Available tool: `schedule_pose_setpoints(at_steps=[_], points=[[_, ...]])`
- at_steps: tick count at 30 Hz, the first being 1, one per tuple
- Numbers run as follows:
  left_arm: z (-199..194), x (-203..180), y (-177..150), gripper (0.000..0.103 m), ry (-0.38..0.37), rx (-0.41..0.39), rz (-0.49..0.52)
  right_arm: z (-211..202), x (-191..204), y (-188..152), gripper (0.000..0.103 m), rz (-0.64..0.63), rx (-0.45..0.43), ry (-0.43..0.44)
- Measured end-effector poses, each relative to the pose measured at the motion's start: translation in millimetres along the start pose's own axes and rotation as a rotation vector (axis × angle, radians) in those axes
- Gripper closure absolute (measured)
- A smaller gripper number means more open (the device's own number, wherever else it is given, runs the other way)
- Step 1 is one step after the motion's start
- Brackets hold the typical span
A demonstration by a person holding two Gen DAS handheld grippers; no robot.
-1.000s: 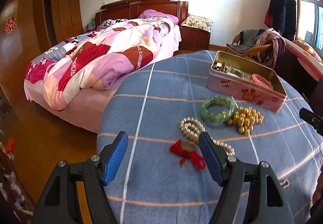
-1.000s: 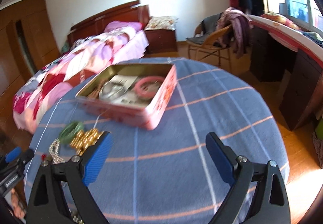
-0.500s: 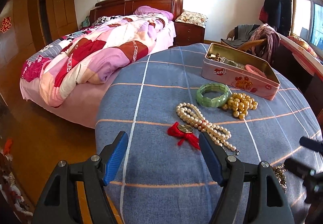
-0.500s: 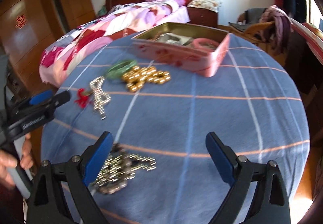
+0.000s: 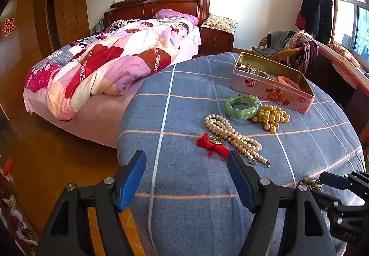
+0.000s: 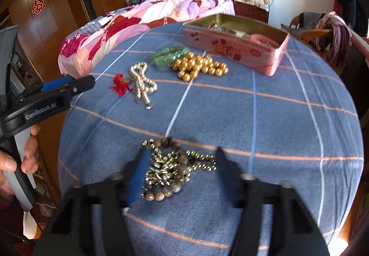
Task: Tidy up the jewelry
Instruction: 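Lower the right tool onto the silver bead chain and close it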
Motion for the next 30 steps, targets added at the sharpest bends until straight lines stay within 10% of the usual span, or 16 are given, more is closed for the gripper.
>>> schedule_pose_setpoints(at_steps=[14,21,30], points=[[-15.3,13.3,2.2,0.031,-0.011,-0.024,-0.060,-6.8,-1.4,-8.0,0.064,0.041,0.006,0.028],[-18.1,12.8,1.7,0.031,-0.015,-0.029,-0.057,-6.2,11.3,-4.6,0.085,-0.037,0.018,0.020],[-17.3,17.0,0.7,0.031,-0.026,-0.020,-0.080,-35.3,-12.3,18.5,0.096,0.028,-0.101,0.008]])
Point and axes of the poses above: each gripper's, at about its wrist camera, not at the fingertips, and z roughly the way its jaws point, x to its left, y to its top, the point moved 4 cm from there along z, roughly the way its jaws point, and after that the axes turned 12 degrees about -z, right-handed, at the moved point
